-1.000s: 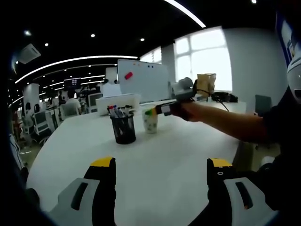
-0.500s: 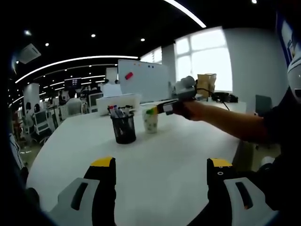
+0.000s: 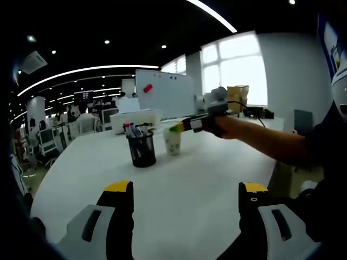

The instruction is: Place the scattered laser pointers and whiteboard markers into the pen holder and stack the scattered paper cups together

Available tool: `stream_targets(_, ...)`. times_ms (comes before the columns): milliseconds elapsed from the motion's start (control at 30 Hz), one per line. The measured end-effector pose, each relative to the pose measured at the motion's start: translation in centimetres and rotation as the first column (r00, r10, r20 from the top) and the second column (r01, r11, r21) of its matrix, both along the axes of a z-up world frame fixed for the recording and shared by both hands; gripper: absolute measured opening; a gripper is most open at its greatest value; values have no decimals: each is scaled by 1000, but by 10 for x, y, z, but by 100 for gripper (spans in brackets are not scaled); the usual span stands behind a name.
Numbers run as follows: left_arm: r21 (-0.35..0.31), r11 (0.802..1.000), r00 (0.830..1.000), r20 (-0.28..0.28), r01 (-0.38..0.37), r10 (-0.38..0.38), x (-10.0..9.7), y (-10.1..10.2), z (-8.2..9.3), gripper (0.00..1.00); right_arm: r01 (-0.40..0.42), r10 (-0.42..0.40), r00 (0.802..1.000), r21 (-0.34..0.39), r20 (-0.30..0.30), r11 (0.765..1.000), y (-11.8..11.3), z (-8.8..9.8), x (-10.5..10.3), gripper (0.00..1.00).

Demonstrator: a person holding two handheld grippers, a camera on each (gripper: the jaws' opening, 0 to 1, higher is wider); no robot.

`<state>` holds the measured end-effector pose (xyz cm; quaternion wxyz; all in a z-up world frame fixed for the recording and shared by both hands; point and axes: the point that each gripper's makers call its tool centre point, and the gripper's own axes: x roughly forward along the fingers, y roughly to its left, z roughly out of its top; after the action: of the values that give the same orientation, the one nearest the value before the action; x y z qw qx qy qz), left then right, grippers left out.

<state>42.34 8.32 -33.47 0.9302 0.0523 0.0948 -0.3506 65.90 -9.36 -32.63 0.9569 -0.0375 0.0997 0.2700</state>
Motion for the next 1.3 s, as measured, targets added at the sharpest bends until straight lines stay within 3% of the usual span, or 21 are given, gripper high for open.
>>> stream_targets(700,0,1000,1000,-4,4,-4,0,-2,-2,82,9,-9,1000,46,0,999,-18,4,-22,74)
stream_targets(1300,5,1000,1000,4,3,-3,1,0,1,82,9,-9,1000,17,3,1000,-28,4,-41,76)
